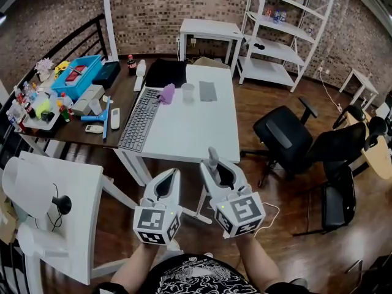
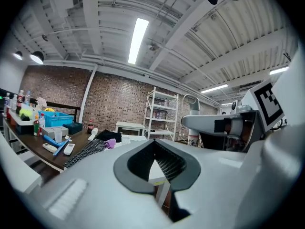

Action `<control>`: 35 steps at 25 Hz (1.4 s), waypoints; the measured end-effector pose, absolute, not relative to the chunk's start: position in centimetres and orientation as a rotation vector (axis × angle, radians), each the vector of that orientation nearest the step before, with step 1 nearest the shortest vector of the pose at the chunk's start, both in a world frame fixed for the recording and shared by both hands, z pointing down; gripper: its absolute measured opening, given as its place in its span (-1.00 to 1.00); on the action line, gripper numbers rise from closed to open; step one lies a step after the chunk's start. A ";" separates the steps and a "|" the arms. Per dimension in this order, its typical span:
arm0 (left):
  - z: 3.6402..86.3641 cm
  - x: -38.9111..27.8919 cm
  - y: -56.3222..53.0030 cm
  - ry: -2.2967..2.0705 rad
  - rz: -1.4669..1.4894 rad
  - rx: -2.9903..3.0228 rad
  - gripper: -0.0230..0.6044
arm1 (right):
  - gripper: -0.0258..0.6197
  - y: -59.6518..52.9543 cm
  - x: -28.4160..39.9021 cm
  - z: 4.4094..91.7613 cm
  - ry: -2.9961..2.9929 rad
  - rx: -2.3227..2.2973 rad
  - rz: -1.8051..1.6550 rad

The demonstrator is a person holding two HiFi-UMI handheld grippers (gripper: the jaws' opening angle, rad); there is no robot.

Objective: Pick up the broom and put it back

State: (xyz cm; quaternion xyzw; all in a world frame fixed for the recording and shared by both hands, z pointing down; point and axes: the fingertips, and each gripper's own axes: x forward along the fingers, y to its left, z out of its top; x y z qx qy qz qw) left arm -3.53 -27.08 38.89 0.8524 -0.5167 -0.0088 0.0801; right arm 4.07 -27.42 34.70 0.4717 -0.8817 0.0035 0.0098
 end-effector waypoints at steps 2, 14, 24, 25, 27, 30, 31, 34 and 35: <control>38.7 -3.3 -26.9 -1.544 -0.031 2.557 -0.91 | -0.64 -27.1 4.3 34.9 -2.752 1.475 0.010; 39.3 -3.0 -26.7 -1.526 -0.021 2.556 -0.91 | -0.64 -27.2 3.9 35.7 -2.746 1.469 0.015; 40.6 -6.5 -28.5 -1.542 -0.004 2.521 -0.91 | -0.64 -29.6 1.0 39.8 -2.745 1.427 0.067; 40.9 -6.9 -28.7 -1.541 0.000 2.519 -0.91 | -0.64 -30.0 0.6 40.4 -2.743 1.428 0.075; 41.5 -7.7 -29.2 -1.536 0.010 2.517 -0.91 | -0.64 -30.7 -0.1 41.5 -2.737 1.433 0.093; 42.1 -8.8 -30.0 -1.527 0.024 2.520 -0.91 | -0.64 -31.9 -1.2 42.9 -2.731 1.434 0.118; 42.2 -9.2 -30.3 -1.524 0.029 2.521 -0.91 | -0.64 -32.3 -1.6 43.3 -2.729 1.432 0.127; 42.6 -10.2 -30.8 -1.513 0.043 2.527 -0.91 | -0.64 -33.2 -2.7 44.6 -2.719 1.425 0.149; 42.8 -10.5 -30.9 -1.510 0.048 2.528 -0.91 | -0.64 -33.4 -2.9 45.1 -2.715 1.425 0.156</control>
